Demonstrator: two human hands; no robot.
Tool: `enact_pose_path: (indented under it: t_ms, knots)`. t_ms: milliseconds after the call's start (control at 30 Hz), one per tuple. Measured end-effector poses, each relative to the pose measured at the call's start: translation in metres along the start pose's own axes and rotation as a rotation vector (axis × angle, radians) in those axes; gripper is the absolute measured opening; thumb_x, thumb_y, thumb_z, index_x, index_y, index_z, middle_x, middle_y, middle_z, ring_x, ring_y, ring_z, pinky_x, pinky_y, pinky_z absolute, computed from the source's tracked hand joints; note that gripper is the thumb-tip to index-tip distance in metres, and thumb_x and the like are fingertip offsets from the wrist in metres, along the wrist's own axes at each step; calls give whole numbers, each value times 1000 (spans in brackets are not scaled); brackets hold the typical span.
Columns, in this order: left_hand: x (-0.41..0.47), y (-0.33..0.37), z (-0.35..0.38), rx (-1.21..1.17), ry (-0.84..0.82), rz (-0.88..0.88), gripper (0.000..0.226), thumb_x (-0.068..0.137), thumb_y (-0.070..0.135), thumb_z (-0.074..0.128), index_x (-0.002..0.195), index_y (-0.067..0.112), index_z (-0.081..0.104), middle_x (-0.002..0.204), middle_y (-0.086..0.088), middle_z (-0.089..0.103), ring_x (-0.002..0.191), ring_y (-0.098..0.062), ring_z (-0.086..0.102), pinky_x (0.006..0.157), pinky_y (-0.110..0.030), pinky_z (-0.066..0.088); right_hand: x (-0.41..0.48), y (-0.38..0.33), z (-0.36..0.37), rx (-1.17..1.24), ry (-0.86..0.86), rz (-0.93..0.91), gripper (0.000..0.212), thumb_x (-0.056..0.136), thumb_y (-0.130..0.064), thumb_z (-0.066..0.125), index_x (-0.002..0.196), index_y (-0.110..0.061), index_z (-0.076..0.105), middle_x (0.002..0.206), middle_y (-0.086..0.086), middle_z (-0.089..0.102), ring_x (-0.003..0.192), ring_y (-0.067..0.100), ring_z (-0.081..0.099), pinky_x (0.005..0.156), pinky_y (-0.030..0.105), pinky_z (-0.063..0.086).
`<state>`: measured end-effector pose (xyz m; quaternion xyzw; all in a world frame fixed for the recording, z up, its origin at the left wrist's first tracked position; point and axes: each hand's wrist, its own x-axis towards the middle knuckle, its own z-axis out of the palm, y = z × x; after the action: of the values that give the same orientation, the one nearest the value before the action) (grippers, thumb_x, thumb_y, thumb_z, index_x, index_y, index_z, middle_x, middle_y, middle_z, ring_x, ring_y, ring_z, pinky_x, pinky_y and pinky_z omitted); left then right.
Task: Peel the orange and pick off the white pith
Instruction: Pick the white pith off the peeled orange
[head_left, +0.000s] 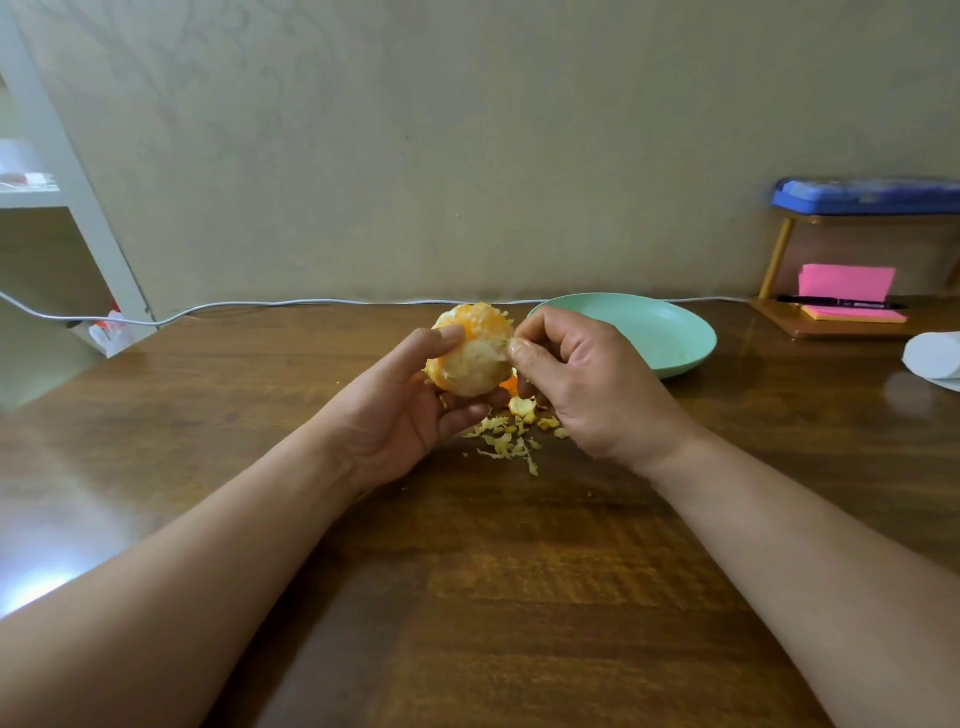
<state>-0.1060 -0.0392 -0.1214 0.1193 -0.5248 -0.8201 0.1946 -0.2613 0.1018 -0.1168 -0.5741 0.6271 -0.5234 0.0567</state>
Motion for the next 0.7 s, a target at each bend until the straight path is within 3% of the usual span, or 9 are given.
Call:
enact_pose_path:
  t_ms: [133,300,500,700]
  knots:
    - [0,0,-1,-29,-25,-13,60,94,36,66,142,2,58,116,-19,73,98,-31,75,77,-27,64,0,1,-1,-13,11,-21,20,106,-17,62,88,-11,66,75,6,66,73,22,60,67,34,50]
    - [1,3,-3,-97,4,11,72,91,38,68,151,1,51,122,-23,71,93,-30,77,73,-28,65,1,3,-4,-49,40,-20,20,106,-18,62,87,-13,65,76,5,65,73,22,59,66,32,50]
    - [-2,5,-5,-82,12,24,67,96,47,60,147,3,55,122,-20,73,84,-21,74,66,-24,62,0,11,-6,-118,14,27,20,107,-24,63,88,-21,65,75,4,63,72,26,58,63,41,50]
    - [-2,9,-12,-149,48,54,73,98,53,58,151,3,51,136,-22,69,75,-16,71,58,-22,57,1,14,-7,-227,-4,100,15,108,-33,62,95,-28,67,81,-8,70,70,4,63,61,18,50]
